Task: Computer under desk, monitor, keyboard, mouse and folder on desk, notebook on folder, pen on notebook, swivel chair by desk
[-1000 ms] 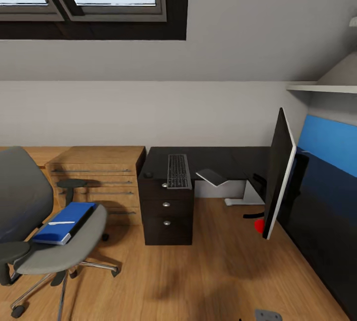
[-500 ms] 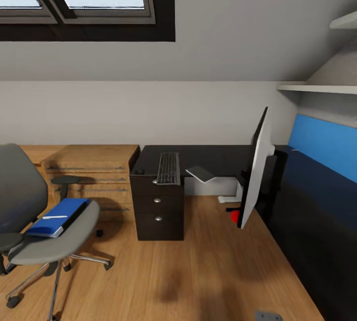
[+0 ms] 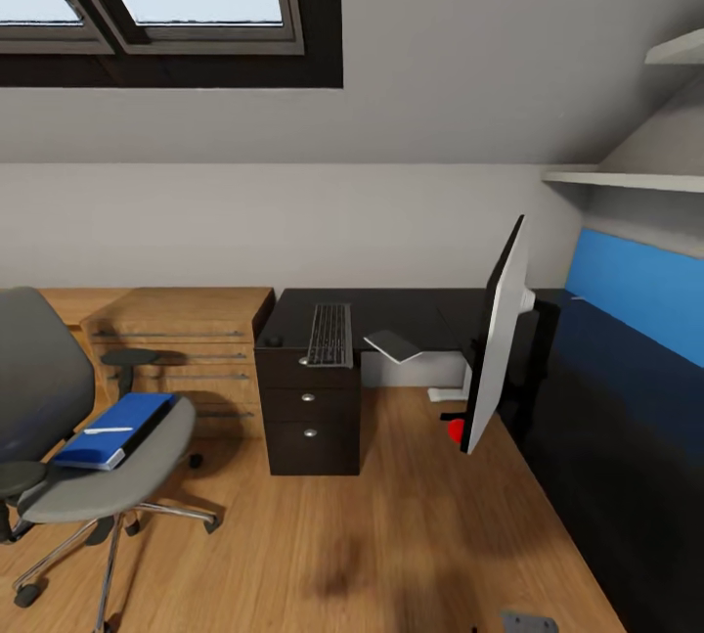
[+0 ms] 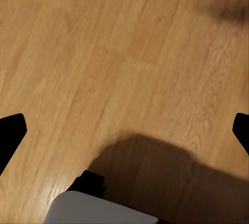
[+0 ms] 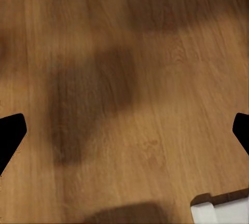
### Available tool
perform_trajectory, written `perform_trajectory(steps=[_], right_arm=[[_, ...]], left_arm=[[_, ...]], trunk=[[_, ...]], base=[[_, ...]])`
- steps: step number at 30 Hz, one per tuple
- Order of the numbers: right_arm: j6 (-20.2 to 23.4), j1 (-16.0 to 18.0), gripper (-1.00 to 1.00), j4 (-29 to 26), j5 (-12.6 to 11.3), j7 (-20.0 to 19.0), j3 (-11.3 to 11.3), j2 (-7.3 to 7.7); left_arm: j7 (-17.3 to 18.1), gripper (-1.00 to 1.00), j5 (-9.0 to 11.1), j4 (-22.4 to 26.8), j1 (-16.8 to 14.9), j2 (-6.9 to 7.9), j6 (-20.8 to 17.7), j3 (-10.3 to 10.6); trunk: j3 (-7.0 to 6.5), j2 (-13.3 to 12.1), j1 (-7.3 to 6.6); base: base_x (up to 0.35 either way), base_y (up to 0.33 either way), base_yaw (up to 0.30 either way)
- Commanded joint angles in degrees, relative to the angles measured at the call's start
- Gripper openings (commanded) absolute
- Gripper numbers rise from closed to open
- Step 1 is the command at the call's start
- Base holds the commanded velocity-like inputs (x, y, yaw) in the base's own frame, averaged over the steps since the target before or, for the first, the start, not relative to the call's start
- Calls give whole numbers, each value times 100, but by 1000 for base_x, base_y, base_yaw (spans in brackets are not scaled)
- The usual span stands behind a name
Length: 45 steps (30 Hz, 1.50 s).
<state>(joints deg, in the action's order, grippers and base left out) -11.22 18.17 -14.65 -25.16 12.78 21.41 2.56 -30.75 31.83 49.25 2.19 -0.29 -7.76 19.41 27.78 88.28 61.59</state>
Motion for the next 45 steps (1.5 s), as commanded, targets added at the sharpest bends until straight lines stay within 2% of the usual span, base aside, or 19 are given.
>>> perform_trajectory(steps=[1,7,14,22,45], right_arm=[[-156,3,100,-4,-46,31,50,-106],[-269,3,100,-3,-42,33,46,-141],[-694,3,100,-2,-48,54,42,-142],[-943,-145,100,-69,-42,64,47,-141],[-988,-169,100,-47,67,68,56,-150]], left_arm=[[-36,100,25,12,0,2,-24,10],[-36,100,27,11,0,-3,-24,10],[-41,100,34,6,0,-6,-24,10],[-39,100,34,6,0,-6,-24,10],[-44,100,34,-3,0,-6,-24,10]], trunk=[[-14,-39,-23],[-121,-279,-154],[-247,-560,-308],[-391,-881,-484],[-803,-1803,-989]], base=[[0,0,0],[0,0,0],[0,0,0],[0,0,0],[0,0,0]])
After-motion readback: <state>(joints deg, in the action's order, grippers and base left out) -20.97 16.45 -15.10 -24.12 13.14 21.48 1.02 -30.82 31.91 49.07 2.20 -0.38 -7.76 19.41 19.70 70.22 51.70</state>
